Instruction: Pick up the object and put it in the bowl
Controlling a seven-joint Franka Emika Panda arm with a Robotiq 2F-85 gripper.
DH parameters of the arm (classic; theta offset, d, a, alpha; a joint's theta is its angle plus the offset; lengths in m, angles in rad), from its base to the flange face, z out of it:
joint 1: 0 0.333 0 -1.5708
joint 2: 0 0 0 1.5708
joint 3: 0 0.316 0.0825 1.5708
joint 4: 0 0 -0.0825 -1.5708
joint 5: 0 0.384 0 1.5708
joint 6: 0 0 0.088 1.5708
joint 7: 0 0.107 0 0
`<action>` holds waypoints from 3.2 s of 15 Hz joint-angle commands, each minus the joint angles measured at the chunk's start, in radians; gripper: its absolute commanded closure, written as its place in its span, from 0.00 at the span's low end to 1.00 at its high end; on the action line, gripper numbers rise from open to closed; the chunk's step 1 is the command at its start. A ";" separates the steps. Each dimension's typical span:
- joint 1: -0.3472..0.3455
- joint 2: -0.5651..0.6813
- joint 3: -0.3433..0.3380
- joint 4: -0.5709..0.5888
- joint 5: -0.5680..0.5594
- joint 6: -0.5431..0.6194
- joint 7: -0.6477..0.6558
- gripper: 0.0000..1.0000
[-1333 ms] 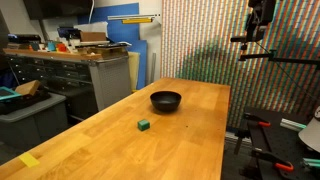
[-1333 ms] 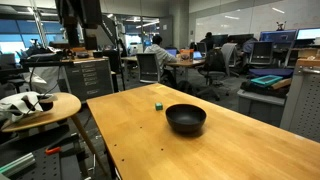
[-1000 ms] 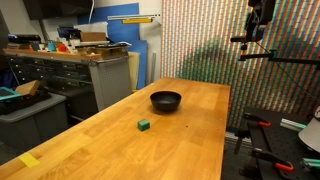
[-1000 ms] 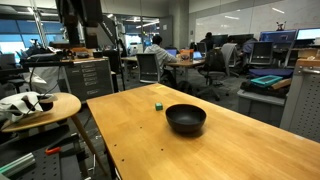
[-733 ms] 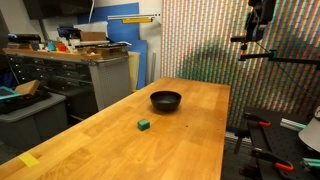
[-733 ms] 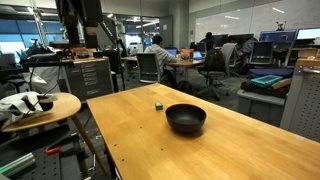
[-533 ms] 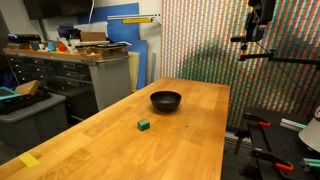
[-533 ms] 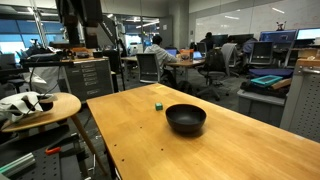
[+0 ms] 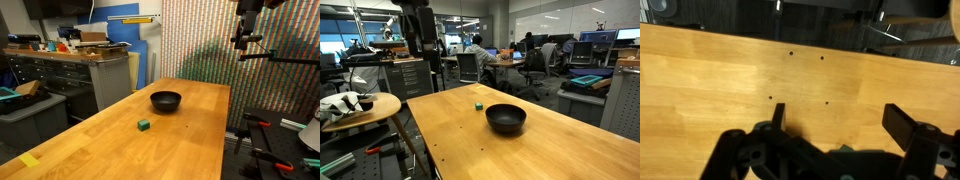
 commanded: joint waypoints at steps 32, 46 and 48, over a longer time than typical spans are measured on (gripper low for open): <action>0.228 1.363 0.192 0.824 0.042 0.538 0.753 0.00; 0.239 1.458 0.164 0.896 0.060 0.534 0.719 0.63; 0.235 1.445 0.167 0.884 0.067 0.535 0.717 0.79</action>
